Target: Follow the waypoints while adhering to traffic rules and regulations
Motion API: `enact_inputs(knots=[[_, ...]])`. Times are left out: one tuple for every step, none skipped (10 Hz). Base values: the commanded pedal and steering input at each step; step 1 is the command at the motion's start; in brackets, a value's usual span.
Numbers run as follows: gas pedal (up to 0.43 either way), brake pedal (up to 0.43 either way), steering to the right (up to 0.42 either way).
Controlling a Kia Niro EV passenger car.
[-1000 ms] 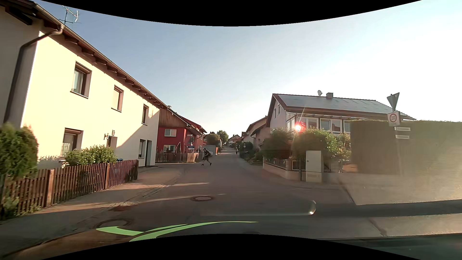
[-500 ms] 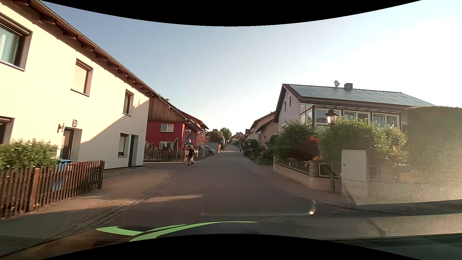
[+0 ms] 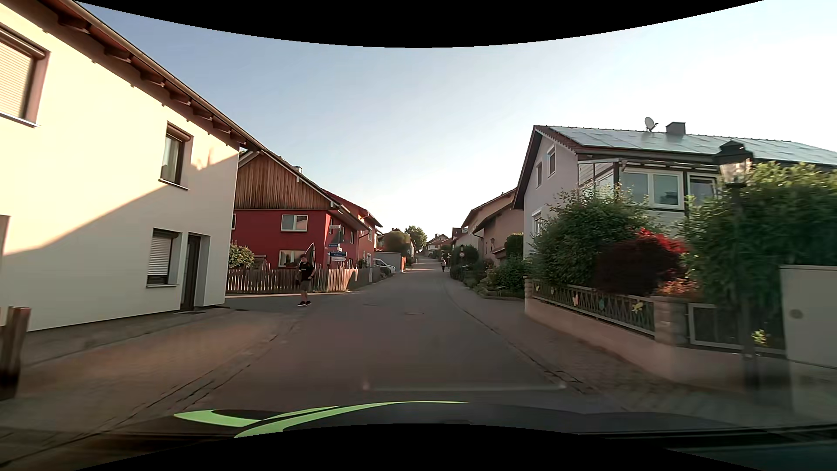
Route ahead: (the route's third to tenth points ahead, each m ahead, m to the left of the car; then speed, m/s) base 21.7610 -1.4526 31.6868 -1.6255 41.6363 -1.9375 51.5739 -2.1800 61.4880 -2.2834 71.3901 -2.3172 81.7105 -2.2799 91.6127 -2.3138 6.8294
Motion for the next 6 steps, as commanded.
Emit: enact_inputs(knots=[[0.189,0.0,-0.019],[0.189,0.0,-0.017],[0.197,0.0,-0.015],[0.197,0.0,-0.014],[0.197,0.0,-0.013],[0.197,0.0,-0.011]])
